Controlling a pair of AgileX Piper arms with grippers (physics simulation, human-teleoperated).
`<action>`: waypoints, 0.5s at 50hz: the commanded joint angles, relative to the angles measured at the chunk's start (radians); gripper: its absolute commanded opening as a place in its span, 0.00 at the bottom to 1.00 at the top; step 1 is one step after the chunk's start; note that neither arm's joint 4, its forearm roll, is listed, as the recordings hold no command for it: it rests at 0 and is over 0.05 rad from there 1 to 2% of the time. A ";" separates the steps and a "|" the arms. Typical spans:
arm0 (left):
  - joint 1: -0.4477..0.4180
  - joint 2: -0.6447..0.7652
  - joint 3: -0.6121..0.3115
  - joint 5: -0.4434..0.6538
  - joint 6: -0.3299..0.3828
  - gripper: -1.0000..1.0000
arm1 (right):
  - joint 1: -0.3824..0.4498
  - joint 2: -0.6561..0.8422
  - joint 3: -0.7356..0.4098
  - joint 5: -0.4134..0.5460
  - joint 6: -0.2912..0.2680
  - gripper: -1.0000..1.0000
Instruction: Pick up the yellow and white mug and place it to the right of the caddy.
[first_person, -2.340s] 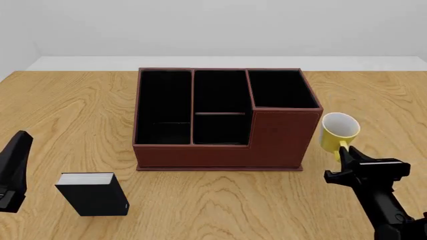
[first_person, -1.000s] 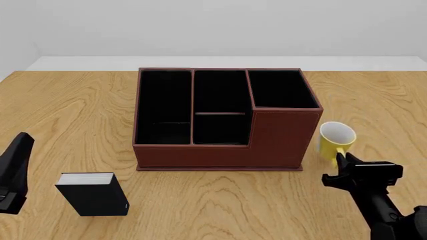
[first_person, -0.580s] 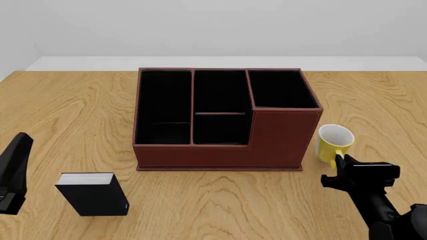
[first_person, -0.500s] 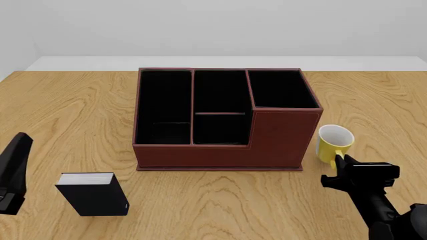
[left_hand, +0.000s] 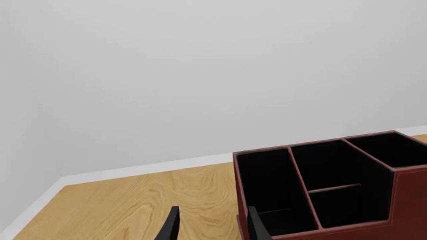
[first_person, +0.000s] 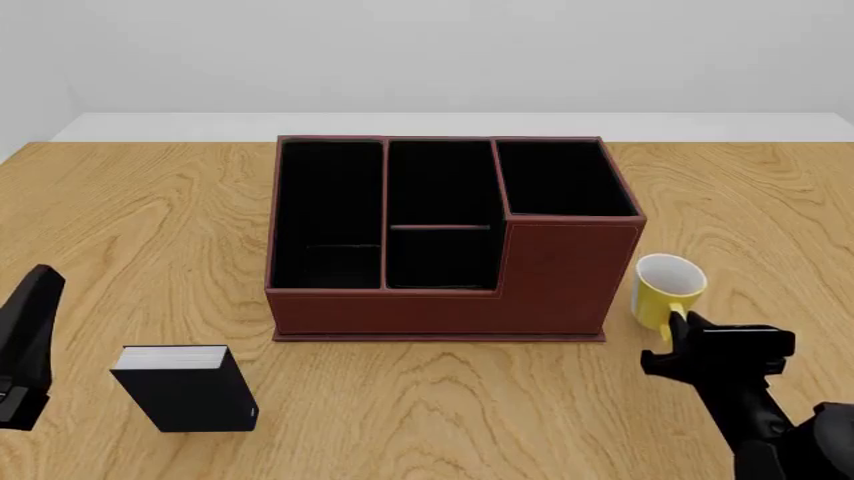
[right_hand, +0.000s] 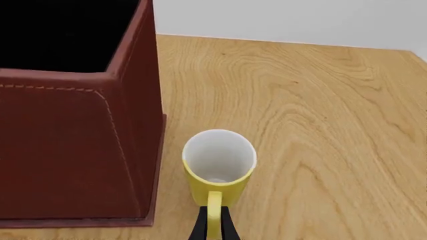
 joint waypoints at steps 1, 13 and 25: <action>0.001 0.000 0.000 0.001 0.000 1.00 | 0.000 0.026 -0.011 0.000 0.012 0.00; 0.000 0.003 0.004 -0.005 0.001 1.00 | -0.001 0.045 -0.020 0.000 0.014 0.00; 0.001 0.004 0.012 -0.010 0.000 1.00 | 0.005 0.044 -0.014 0.000 0.013 0.00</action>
